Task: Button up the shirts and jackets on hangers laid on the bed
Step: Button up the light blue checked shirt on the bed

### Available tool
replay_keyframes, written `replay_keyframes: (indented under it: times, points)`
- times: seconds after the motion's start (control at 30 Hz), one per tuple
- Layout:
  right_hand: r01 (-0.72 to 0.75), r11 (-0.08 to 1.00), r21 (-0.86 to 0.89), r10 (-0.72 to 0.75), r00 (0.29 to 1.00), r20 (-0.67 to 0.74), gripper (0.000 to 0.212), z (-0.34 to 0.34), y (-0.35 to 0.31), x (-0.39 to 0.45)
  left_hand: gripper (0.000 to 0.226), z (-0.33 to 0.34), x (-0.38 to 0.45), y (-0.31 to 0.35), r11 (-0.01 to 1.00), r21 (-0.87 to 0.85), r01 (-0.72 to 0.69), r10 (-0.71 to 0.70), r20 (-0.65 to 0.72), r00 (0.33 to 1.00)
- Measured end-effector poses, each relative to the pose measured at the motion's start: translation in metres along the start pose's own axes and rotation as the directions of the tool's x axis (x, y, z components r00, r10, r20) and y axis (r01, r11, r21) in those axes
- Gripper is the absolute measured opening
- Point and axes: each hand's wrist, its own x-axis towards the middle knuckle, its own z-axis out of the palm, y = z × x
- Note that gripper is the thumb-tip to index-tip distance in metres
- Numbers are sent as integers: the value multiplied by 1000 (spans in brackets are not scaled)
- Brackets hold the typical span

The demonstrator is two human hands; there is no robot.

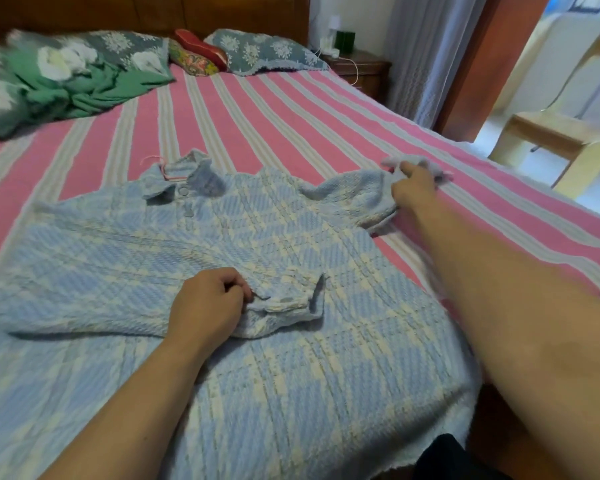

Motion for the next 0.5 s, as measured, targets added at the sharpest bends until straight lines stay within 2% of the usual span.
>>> replay_keyframes:
  times: [0.03,0.07,0.1,0.13,0.17,0.2,0.23,0.27,0.3,0.33,0.37,0.4,0.43,0.47,0.5]
  points:
    - [159,985,-64,-160,987,-7,44,0,-17,-8,33,-1,0,1,1000,-12,0,0,6,1000]
    - [339,929,-149,-341,940,10,42,2,-29,-17,33,-1,-2,2,1000,-23,-1,2,15,1000]
    - [509,832,-219,-509,859,60,42,3,-44,-34,33,-6,-3,5,999,-54,-3,3,10,1000]
    - [675,693,-252,-665,734,138,43,4,-55,-56,31,-14,-5,9,989,-149,7,-10,-20,1000]
    - [815,534,-224,-777,578,251,43,8,-62,-83,27,-29,-6,12,953,-300,30,-57,-82,995]
    - [902,404,-154,-824,431,367,43,10,-65,-115,25,-49,-10,14,883,-466,48,-132,-150,980]
    - [943,326,-75,-807,318,497,44,11,-60,-150,25,-73,-16,14,781,-622,57,-230,-201,952]
    - [961,275,-10,-739,218,637,44,15,-47,-175,28,-98,-25,9,671,-740,47,-322,-234,917]
    - [964,266,7,-609,163,777,38,16,-32,-197,31,-122,-36,0,590,-807,27,-390,-256,885]
    - [952,306,-20,-468,168,868,31,16,-16,-211,34,-143,-48,-12,551,-835,13,-426,-268,864]
    - [921,378,-92,-373,242,896,29,15,-4,-219,36,-160,-60,-26,541,-841,20,-442,-264,857]
    - [866,468,-179,-342,364,866,31,14,8,-221,38,-172,-71,-38,548,-835,54,-444,-236,864]
    - [781,562,-271,-341,517,785,29,14,11,-220,40,-177,-79,-51,568,-816,108,-442,-191,877]
    - [682,643,-349,-335,660,672,26,15,6,-218,43,-177,-84,-61,580,-798,161,-437,-138,889]
    - [591,699,-402,-331,766,551,28,17,-2,-217,46,-173,-88,-72,586,-782,213,-436,-83,896]
